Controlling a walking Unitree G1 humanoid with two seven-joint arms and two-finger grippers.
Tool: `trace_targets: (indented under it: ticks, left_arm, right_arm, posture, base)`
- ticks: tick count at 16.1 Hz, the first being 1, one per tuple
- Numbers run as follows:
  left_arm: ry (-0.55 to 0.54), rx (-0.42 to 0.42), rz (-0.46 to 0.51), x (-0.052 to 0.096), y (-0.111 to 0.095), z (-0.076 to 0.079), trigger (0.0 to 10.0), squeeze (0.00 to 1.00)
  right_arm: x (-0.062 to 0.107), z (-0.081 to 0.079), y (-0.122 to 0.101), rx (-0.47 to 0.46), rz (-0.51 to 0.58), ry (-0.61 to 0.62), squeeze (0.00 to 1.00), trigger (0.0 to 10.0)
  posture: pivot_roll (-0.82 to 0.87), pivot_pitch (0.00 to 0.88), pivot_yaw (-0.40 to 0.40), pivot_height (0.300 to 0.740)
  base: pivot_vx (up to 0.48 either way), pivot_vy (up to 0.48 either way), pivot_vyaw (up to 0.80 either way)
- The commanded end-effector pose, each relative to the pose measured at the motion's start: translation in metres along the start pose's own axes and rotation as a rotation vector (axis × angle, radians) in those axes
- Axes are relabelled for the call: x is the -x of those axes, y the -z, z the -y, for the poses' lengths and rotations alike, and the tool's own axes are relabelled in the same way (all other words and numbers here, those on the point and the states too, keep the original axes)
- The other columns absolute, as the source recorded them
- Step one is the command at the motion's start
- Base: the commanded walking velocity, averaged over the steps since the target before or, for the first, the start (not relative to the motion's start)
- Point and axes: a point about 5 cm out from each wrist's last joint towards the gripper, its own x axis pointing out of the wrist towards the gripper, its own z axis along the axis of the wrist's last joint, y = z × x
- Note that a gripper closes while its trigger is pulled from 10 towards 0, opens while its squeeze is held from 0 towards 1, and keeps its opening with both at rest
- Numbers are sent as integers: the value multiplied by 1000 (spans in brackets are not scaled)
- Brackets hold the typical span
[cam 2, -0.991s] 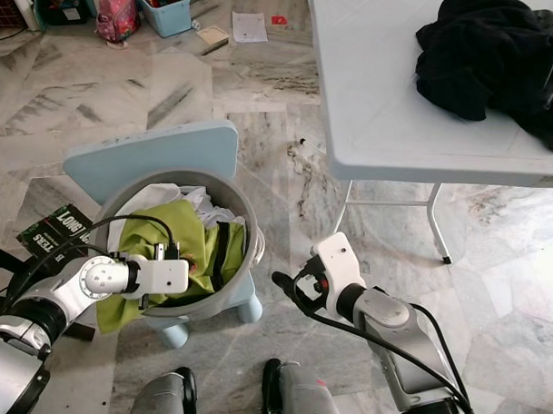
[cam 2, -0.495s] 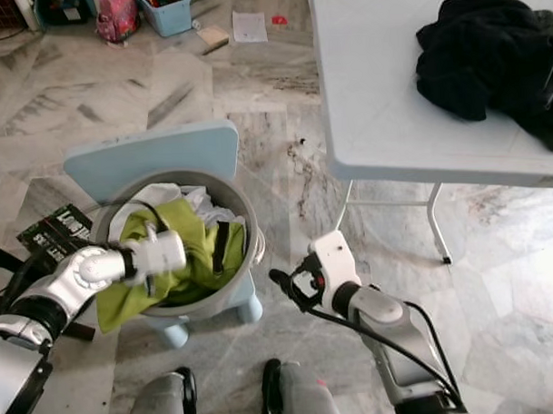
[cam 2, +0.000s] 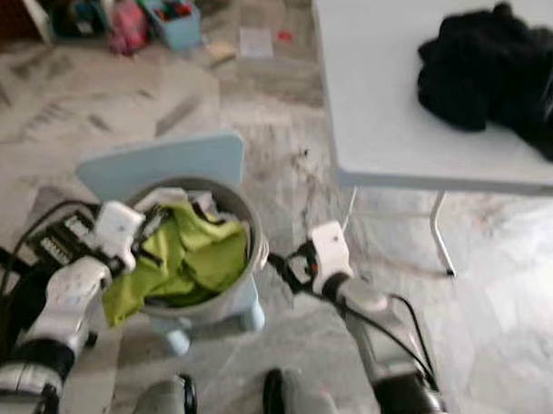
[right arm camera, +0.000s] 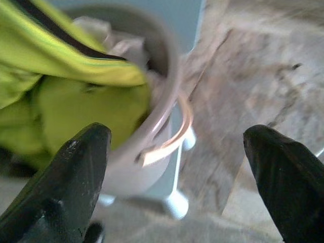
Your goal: Hang hanger
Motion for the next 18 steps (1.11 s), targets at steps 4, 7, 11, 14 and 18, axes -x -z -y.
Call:
trace_targets:
  ticks: [4, 7, 11, 14, 18]
  left_arm:
    - [-276, 67, 18, 23, 4, 2, 0, 0]
    - [-288, 84, -2, 24, 6, 9, 0, 0]
    - [-288, 84, -2, 24, 6, 9, 0, 0]
    - [-288, 84, -2, 24, 6, 9, 0, 0]
    - [-288, 84, -2, 24, 6, 9, 0, 0]
  right_arm:
    - [-7, 17, -4, -57, 34, 88, 0, 10000]
    - [-9, 19, -7, -54, 42, 90, 0, 10000]
    - [-9, 19, -7, -54, 42, 90, 0, 10000]
    - [-9, 19, -7, -54, 42, 90, 0, 10000]
    - [-9, 19, -7, -54, 42, 90, 0, 10000]
  posture:
    - [2, 0, -73, 740]
    - [2, 0, -78, 740]
    - [2, 0, -78, 740]
    - [2, 0, -78, 740]
    - [2, 0, -78, 740]
  base:
    - [0, 0, 0]
    - [0, 0, 0]
    - [0, 0, 0]
    - [0, 0, 0]
    - [0, 0, 0]
